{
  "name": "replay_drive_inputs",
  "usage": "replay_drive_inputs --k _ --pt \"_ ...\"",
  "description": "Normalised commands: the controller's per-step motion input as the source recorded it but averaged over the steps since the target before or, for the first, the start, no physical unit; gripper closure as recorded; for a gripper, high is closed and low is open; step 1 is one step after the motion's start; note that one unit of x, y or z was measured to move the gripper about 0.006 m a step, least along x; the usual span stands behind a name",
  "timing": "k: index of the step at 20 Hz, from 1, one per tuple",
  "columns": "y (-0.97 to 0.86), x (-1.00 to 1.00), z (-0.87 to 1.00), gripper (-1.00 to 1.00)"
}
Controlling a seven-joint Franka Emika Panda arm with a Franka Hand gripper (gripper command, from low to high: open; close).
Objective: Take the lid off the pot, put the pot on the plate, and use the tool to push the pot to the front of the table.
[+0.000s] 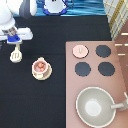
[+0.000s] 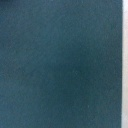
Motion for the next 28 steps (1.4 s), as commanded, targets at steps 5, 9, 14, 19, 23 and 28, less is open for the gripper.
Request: replay_drive_inputs --k 5,9,14,19,23,28 --pt "0.66 -0.36 0.4 1.0" --pt "0.79 -0.22 0.26 1.0" --pt "0.86 -0.25 -0.08 1.0" --pt "0.54 -0.89 -0.71 1.0" --pt "0.24 -1.0 -0.8 1.0" --pt "0.0 -0.74 -0.58 1.0"
